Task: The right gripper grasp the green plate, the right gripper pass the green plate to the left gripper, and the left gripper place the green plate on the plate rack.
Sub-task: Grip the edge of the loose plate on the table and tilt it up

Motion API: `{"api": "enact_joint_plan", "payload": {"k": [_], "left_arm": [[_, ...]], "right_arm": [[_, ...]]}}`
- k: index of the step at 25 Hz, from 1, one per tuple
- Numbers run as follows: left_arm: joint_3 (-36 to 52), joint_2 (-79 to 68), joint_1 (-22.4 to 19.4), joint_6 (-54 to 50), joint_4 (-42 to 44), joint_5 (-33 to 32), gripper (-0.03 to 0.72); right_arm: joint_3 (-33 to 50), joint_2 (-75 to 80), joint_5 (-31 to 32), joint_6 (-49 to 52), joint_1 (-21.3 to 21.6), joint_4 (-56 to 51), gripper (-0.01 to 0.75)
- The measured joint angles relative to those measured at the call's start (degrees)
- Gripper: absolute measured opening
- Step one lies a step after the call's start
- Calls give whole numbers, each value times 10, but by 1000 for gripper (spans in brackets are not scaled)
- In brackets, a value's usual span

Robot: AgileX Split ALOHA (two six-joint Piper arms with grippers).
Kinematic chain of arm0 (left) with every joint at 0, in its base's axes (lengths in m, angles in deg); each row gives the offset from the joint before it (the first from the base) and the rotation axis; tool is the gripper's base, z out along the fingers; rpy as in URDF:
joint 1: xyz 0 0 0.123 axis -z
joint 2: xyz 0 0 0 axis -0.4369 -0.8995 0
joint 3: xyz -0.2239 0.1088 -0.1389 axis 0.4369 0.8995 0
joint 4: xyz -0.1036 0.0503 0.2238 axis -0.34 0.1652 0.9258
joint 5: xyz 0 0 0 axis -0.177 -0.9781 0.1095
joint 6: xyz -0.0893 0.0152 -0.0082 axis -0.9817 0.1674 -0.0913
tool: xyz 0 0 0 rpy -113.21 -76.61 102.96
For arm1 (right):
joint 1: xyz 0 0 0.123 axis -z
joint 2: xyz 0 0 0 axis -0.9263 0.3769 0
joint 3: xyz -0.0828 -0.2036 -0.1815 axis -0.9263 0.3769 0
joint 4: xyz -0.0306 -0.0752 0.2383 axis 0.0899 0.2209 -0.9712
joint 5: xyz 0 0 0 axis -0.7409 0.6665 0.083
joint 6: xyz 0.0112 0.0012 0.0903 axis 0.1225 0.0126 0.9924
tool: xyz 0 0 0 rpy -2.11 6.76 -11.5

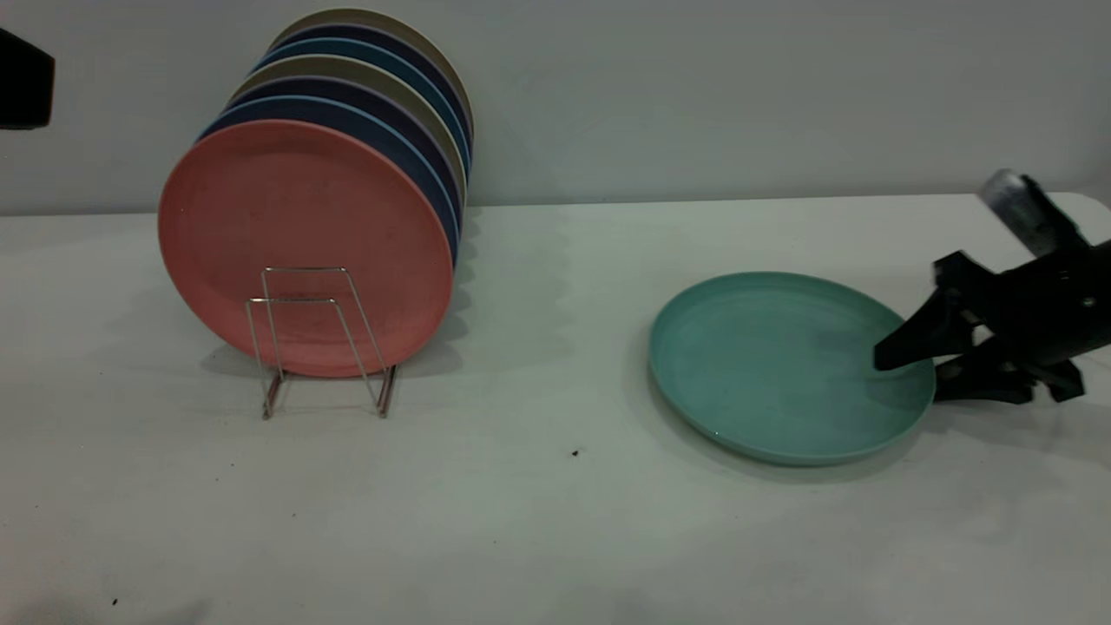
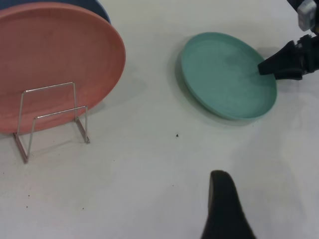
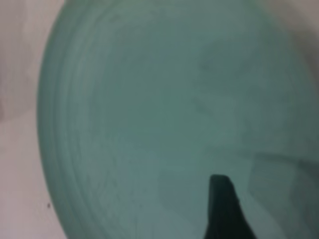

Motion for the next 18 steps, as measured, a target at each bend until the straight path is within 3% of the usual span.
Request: {"api": "enact_joint_plan", "payload": {"k": [2,7,11,18], "left_arm": [[0,0,0,0,0,0,487],[0,0,0,0,-1,1,487],[0,-1,0,-11,-25,0,487],[0,-83,0,28,-104,-4,465]], "right_arm": [[0,0,-22,0,-15,-3,371],[-1,-1,-68,3,-31,-5,54],[-1,-8,-69,17,-30,28,15],[1,-86,-82,107,-33,201,13]]}}
